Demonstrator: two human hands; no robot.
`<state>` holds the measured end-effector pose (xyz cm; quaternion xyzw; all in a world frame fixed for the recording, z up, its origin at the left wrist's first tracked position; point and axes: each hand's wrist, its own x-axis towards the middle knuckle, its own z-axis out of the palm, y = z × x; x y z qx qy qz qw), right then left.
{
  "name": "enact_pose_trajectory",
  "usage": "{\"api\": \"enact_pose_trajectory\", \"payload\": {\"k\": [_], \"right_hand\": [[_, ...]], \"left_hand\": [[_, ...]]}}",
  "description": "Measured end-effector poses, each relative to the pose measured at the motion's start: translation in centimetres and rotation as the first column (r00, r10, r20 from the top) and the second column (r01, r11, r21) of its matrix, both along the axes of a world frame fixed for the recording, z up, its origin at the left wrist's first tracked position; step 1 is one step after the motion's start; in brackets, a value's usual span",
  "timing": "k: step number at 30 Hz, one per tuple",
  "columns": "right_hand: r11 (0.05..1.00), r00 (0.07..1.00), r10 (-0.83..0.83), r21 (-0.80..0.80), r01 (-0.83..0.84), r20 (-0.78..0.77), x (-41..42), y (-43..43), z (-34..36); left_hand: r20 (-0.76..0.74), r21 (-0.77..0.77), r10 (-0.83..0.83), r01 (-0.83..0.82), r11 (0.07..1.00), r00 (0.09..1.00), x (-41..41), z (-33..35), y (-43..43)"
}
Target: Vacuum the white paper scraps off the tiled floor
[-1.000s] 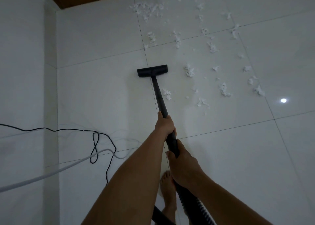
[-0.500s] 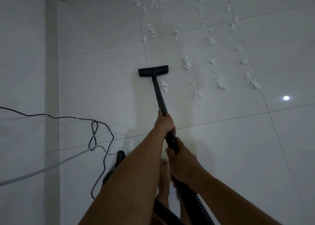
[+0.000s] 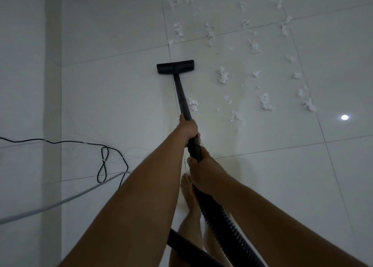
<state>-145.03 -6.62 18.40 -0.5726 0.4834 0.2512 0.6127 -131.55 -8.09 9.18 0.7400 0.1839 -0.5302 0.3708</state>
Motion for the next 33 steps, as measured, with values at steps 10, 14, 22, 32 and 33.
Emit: {"api": "enact_pose_trajectory", "payload": {"k": [10, 14, 22, 32, 33], "right_hand": [[0.997, 0.998, -0.064, 0.036, 0.064, -0.010, 9.9, -6.5, -1.3], [1.000, 1.000, -0.013, -0.004, 0.014, 0.020, 13.0, -8.7, -2.0], [0.998, 1.000, 0.014, -0.059, -0.014, 0.015, 18.4, -12.1, -3.2], [0.998, 0.998, -0.062, 0.001, 0.062, 0.017, 24.2, -14.0, -4.9], [0.999, 0.998, -0.054, -0.001, 0.054, 0.015, 24.3, -14.1, -5.1]], "left_hand": [[0.006, 0.014, -0.035, 0.035, 0.999, 0.999, 10.2, -1.2, -6.9], [0.038, 0.019, -0.105, 0.104, 0.994, 0.994, 13.5, -1.8, -9.0], [0.063, 0.014, -0.153, 0.153, 0.988, 0.986, 19.3, -2.8, -12.4], [0.073, 0.027, -0.143, 0.142, 0.990, 0.987, 24.9, -3.5, -14.8], [0.071, 0.031, -0.149, 0.147, 0.989, 0.986, 25.1, -3.7, -15.0]]}}
